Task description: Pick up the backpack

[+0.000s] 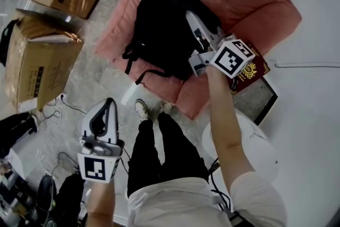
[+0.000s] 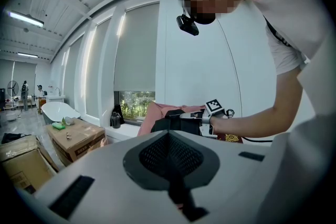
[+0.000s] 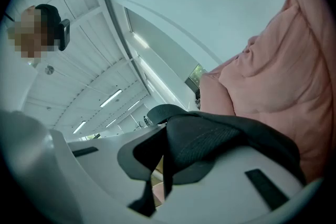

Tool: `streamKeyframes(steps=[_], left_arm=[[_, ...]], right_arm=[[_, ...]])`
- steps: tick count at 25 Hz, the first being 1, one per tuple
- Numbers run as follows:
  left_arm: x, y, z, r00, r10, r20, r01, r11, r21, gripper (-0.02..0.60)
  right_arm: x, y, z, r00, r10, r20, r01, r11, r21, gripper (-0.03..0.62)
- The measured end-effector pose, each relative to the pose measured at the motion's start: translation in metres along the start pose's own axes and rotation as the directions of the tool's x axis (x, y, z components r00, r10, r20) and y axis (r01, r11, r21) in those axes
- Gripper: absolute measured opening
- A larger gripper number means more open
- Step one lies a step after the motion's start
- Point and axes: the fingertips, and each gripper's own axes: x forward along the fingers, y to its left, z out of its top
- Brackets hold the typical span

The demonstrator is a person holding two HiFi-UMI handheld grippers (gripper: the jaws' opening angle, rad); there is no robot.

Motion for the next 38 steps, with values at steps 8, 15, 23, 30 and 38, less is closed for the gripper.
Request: streamKeyframes(steps=[8,15,23,30,38], left_arm=[[-0.014,0.0,-0.001,1.0,0.01,0.007,-0.01,1.0,0.007,0.011],[-0.028,0.002,-0.007,1.0,0.025,0.008,-0.025,1.0,0.0,0.011],[-0.051,0.012,-0.011,0.999,0.047,0.024,-0.047,0.999,-0.005,0.011],[-0.046,0.017,-0.01,0.997,0.063,0.046,-0.064,0.998,0.011,0.011],[-0.047,0.018,-0.001,0.995,0.069,0.074,-0.07,0.997,0.016,0.011]], right_arm=[[-0.011,0.019,-0.009,1.0,0.004,-0.013,-0.005,0.999,-0.054,0.038],[-0.024,0.038,-0.017,1.0,0.002,-0.008,-0.002,0.998,-0.065,0.038],[-0.032,0.067,-0.027,0.999,0.033,-0.004,-0.033,0.998,-0.052,0.038],[-0.037,0.086,-0.028,0.999,0.042,0.005,-0.041,0.995,-0.093,0.038],[-0.03,0.113,-0.025,0.999,-0.001,0.044,0.009,0.982,-0.189,0.038]])
